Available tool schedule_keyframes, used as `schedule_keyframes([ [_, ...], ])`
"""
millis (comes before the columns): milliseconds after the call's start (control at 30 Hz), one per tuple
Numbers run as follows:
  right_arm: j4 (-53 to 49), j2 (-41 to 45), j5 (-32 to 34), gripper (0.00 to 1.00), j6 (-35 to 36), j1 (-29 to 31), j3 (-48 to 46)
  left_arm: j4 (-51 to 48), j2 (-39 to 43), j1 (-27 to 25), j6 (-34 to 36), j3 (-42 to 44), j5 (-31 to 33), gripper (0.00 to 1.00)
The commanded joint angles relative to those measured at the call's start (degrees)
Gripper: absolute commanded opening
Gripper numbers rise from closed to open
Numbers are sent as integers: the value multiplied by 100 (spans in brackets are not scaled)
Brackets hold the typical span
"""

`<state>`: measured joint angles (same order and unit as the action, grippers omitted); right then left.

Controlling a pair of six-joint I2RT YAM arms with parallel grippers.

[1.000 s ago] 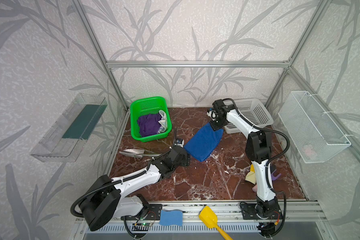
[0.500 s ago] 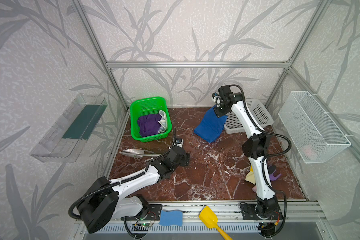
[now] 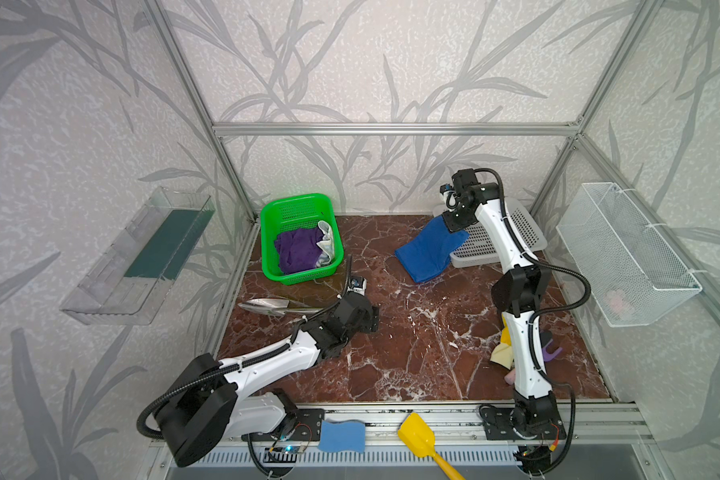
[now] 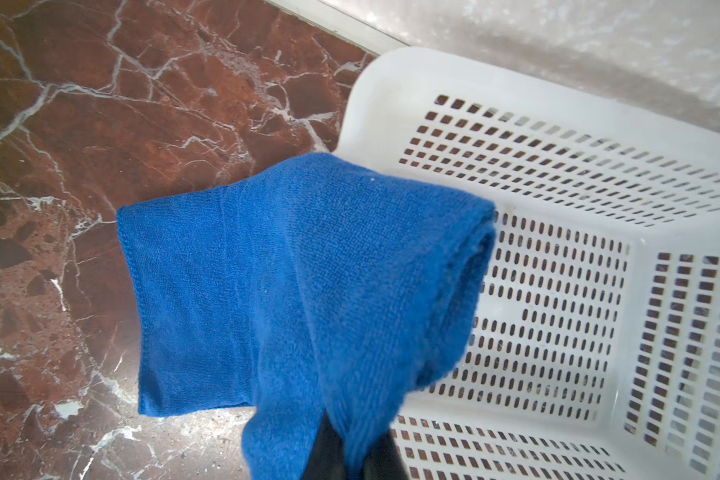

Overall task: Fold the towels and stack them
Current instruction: 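Lift the blue towel with the right gripper and carry it toward the white basket, then lower the hanging towel into the white basket with the right gripper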

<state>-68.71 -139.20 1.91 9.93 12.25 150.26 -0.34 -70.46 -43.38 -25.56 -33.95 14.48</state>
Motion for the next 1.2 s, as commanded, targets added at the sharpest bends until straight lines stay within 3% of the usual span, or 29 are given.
schedule_keyframes([
  [0, 28, 282, -65, 0, 62, -201, 136, 20, 75, 22, -55, 38, 121, 82],
  [533, 414, 104, -174, 0, 146, -872, 153, -76, 111, 23, -41, 23, 212, 82],
  [733, 507, 113, -102, 0, 268, -874, 220, -56, 89, 26, -37, 18, 249, 82],
  [967, 446, 273, -691, 0, 415, -755, 206, -15, 7, 24, -20, 12, 233, 82],
  [1167, 513, 425, -578, 0, 573, -498, 442, 22, -67, 29, 16, -23, 180, 82],
])
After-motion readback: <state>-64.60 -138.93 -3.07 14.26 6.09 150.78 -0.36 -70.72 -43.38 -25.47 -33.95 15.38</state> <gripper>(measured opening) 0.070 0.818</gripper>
